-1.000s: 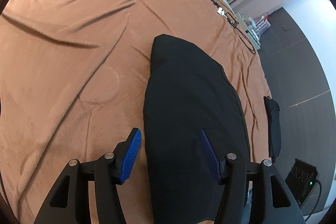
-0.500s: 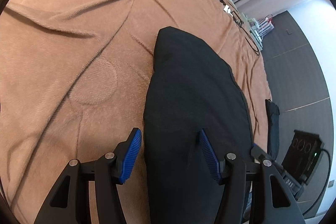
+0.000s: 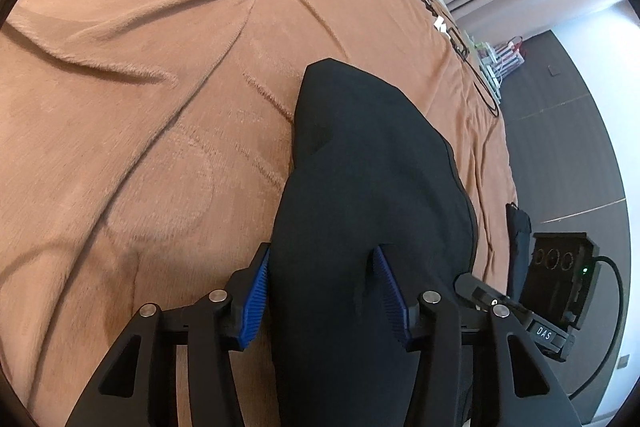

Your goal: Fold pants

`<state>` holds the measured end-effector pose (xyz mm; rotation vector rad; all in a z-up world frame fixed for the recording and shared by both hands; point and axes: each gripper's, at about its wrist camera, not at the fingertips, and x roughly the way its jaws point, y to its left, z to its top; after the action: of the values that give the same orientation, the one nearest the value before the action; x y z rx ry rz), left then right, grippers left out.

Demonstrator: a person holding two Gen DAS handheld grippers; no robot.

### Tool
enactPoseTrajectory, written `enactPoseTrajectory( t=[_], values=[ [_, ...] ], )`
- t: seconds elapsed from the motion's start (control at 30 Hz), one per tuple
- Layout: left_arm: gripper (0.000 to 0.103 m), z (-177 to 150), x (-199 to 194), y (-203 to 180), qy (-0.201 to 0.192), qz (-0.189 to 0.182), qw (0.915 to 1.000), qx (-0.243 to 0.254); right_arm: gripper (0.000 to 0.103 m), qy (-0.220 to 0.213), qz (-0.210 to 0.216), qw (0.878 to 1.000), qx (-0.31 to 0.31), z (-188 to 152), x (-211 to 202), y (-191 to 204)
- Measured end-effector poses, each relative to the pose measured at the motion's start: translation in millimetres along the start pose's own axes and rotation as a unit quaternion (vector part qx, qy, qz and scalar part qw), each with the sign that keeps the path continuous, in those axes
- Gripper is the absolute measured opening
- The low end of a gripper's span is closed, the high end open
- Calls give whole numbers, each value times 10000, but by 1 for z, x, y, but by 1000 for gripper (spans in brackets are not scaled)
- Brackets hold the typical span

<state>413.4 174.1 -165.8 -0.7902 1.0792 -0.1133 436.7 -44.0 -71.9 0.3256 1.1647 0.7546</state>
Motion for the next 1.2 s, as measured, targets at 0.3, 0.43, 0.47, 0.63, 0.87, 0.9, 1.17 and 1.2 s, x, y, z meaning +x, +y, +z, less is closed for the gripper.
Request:
enactPoseTrajectory(
  t=[0.3,0.43,0.47,0.63,0.87,0.9,1.17,1.2],
  values=[
    [25,16,8,1,-100,-128,9998,-113,60,114,335,9993,118,21,15,-12],
    [12,16,3,-2,-132,-130,9998,-112,41,103,235,9996,-74,18,16,-5],
    [10,17,0,-3,-161,-156,9997,-96,38,86,245,9996,-100,18,14,-3],
    [8,15,-21,-15,-332,-332,9989,51,23,-180,238,9990,-333,14,3,16],
    [7,13,-56,-27,-613,-543,9964,229,21,-612,172,9964,-561,2,-16,45],
    [7,13,-63,-29,-662,-577,9958,256,21,-685,170,9957,-594,0,-19,52],
    [7,8,-128,-51,-1197,-812,9878,574,20,-1327,184,9857,-1026,-20,-44,111],
    [7,8,-135,-53,-1247,-835,9868,605,20,-1395,186,9842,-1077,-24,-45,115]
  ],
)
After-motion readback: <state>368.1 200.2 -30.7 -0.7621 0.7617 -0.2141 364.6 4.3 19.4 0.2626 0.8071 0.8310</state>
